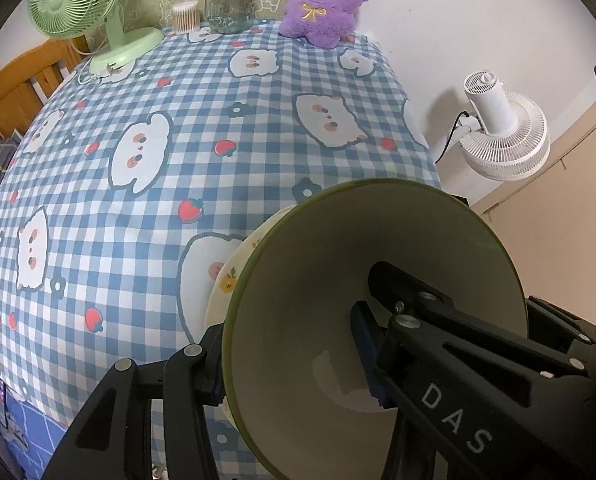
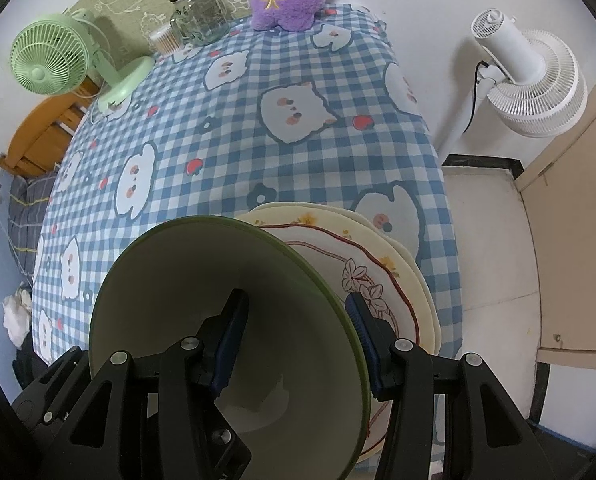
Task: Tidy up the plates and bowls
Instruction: 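Lower the bowl stack onto the white floral plates with both grippers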
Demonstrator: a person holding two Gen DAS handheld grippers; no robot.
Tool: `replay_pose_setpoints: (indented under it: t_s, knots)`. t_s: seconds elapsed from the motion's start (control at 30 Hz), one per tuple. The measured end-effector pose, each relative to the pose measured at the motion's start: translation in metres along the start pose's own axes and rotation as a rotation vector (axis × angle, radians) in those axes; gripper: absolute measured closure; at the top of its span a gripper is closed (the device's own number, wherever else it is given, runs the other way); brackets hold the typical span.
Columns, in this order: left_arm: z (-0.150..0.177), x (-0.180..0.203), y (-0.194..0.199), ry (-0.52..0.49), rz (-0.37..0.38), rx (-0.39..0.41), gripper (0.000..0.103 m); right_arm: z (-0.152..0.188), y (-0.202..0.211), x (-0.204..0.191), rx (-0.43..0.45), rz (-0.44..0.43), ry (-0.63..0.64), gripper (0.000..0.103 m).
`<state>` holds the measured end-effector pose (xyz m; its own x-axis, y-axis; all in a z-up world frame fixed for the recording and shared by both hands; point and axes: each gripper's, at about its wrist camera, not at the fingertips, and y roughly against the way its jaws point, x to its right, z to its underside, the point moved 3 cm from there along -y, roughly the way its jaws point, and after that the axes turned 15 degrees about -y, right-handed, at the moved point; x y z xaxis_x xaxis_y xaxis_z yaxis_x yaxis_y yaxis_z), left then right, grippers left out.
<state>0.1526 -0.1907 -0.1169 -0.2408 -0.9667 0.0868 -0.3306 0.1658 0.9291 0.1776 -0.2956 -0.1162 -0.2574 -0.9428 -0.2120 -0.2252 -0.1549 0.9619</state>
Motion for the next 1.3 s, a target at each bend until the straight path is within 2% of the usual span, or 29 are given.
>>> replay_pose_setpoints:
  t_s: [0.3, 0.53, 0.6, 0.7, 0.77, 0.87, 1.07, 1.2, 1.3]
  knots:
    - [-0.003, -0.004, -0.003, 0.01, -0.005, 0.017, 0.051, -0.005, -0.003, -0.003, 0.014, 0.001, 0.018, 0.049]
    - [-0.002, -0.004, -0.003, 0.006, -0.008, 0.02, 0.051, -0.004, -0.004, -0.003, 0.022, -0.036, 0.019, 0.043]
    - [-0.002, -0.004, -0.003, -0.001, -0.005, 0.021, 0.048, -0.003, -0.003, -0.003, 0.025, -0.043, 0.022, 0.042]
    - [-0.001, -0.002, 0.002, -0.015, -0.025, 0.025, 0.036, -0.002, 0.001, -0.004, 0.033, -0.048, 0.022, 0.039]
    - [-0.001, -0.001, 0.007, -0.033, -0.031, 0.041, 0.027, -0.001, 0.007, -0.004, 0.062, -0.049, 0.028, 0.029]
    - [-0.002, 0.0, 0.015, -0.056, -0.04, 0.061, 0.022, 0.0, 0.018, -0.005, 0.123, -0.02, 0.041, 0.014]
    - [-0.004, -0.001, 0.029, -0.122, -0.044, 0.102, 0.016, 0.004, 0.034, -0.008, 0.18, 0.021, 0.026, 0.012]
    - [-0.003, -0.004, 0.052, -0.196, -0.093, 0.193, 0.012, 0.01, 0.053, -0.016, 0.244, 0.032, 0.024, 0.008]
    - [-0.001, -0.014, 0.067, -0.204, -0.094, 0.23, 0.008, 0.017, 0.068, -0.027, 0.296, 0.04, 0.028, 0.007]
